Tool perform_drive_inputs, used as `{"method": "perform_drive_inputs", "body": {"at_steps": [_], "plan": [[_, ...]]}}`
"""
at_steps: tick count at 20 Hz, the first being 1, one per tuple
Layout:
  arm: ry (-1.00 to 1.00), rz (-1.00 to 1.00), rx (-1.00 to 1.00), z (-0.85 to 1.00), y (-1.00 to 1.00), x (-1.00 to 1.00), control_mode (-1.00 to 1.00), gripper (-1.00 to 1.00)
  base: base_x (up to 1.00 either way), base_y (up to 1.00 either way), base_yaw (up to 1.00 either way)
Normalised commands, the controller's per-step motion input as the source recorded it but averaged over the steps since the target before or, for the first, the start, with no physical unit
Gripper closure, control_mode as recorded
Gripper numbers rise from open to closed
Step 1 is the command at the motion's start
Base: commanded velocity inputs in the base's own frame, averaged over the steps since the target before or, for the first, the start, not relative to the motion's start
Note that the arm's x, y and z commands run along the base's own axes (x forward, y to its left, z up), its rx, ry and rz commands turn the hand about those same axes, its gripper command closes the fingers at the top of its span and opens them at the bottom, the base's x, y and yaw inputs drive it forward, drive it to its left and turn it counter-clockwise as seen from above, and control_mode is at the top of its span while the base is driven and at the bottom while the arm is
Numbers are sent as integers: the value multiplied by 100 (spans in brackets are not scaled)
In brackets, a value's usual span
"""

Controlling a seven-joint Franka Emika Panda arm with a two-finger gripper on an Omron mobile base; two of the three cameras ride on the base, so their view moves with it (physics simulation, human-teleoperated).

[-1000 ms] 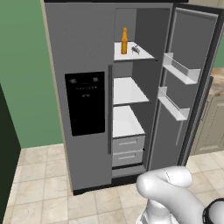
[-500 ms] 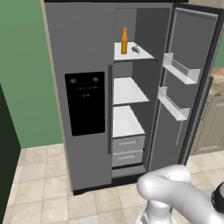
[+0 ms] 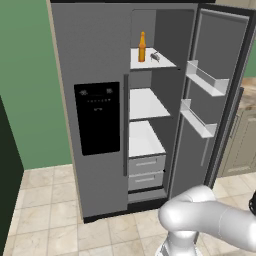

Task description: Pick up the frozen fish from the freezer, place it on any shelf in the fridge, and close the fridge and freezer doors when done.

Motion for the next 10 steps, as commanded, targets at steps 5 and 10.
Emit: {"method": "perform_drive_inputs", "body": {"at_steps": [5, 10], "plan": [[-3, 0, 0, -24, -13, 54, -100, -100, 0, 0, 0], [-1, 0, 0, -16, -19, 52, -100, -100, 0, 0, 0]]}}
